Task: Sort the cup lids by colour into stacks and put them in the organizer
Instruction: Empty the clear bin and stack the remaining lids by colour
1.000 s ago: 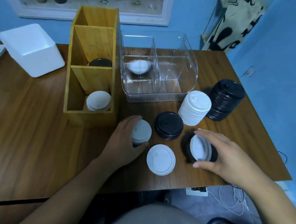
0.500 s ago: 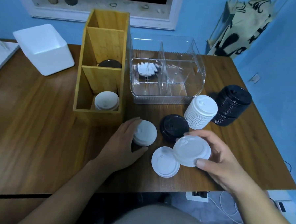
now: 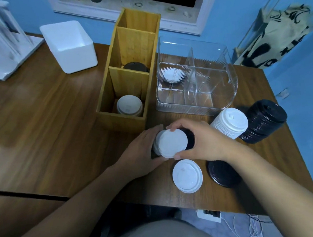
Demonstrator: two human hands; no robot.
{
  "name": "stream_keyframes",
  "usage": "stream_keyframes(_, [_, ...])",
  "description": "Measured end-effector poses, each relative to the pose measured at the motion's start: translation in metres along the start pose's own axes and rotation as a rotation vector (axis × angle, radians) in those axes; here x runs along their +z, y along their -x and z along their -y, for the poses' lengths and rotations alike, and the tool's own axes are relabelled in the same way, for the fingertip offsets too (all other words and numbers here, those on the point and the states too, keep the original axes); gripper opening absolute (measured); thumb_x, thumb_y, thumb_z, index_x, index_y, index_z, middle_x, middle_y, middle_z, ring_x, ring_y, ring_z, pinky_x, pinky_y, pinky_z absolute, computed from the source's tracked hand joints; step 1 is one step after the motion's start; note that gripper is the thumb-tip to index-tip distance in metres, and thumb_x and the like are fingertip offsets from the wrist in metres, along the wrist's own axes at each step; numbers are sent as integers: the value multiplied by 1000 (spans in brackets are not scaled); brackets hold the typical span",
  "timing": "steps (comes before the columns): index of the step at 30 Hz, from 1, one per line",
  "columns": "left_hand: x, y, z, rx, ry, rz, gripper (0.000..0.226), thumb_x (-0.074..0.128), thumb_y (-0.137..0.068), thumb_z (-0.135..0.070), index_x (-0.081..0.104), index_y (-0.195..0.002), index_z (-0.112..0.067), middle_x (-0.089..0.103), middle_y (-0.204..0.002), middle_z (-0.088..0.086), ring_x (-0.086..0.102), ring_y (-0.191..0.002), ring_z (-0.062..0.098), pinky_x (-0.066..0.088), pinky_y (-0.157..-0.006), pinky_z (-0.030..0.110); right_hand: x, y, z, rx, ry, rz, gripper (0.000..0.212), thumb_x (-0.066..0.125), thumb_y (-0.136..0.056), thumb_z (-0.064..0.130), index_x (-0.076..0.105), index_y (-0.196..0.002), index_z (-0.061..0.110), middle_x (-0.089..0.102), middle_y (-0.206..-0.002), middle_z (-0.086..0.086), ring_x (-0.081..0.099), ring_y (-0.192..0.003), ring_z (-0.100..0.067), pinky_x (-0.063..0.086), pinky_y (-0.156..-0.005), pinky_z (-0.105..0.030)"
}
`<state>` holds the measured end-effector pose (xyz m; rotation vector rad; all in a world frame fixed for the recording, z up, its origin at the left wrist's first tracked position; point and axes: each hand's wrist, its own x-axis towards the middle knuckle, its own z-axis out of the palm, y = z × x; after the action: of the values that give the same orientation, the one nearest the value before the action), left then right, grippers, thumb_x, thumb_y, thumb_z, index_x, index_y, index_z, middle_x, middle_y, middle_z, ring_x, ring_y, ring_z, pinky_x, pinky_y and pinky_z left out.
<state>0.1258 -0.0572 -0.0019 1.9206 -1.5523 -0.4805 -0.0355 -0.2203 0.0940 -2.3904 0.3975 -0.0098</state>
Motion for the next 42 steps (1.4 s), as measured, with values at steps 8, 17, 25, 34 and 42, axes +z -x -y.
stream_keyframes(8, [-2, -1, -2, 1, 52, -32, 92, 81, -82, -46, 30, -156, -26, 42, -157, -6, 40, -141, 8, 29, -117, 19, -3, -14, -20, -110, 277, 135, 86, 82, -77, 28, 38, -151, 32, 43, -152, 16, 36, -138, 3, 26, -116, -20])
stream_keyframes(17, [-1, -1, -2, -16, 36, -44, 98, 85, -77, -46, 31, -156, -23, 45, -155, -4, 44, -140, 14, 28, -111, 19, 16, -13, -21, -34, 362, -52, 81, 69, -74, 70, 49, -141, 31, 60, -132, 12, 51, -125, -9, 25, -120, -44])
stream_keyframes(25, [0, -2, 0, -47, 83, -27, 107, 83, -78, -49, 19, -160, -25, 35, -160, -9, 33, -144, 5, 30, -116, 23, 18, -28, -11, -88, 292, 88, 75, 84, -76, 43, 55, -141, 23, 54, -143, 8, 46, -131, -10, 35, -112, -26])
stream_keyframes(34, [2, -2, 3, -36, 65, -12, 109, 86, -76, -47, 21, -160, -24, 37, -160, -6, 35, -144, 8, 24, -113, 15, 20, -33, -4, -72, 335, 164, 70, 85, -74, 37, 58, -137, 25, 56, -132, 9, 48, -120, -14, 31, -99, -18])
stream_keyframes(42, [2, -1, 3, 11, 44, -31, 98, 80, -81, -53, 30, -158, -19, 42, -156, -5, 38, -142, 7, 26, -114, 15, 22, -20, -2, -115, 513, 82, 68, 75, -79, 51, 52, -139, 29, 56, -137, 11, 45, -132, -14, 17, -120, -38])
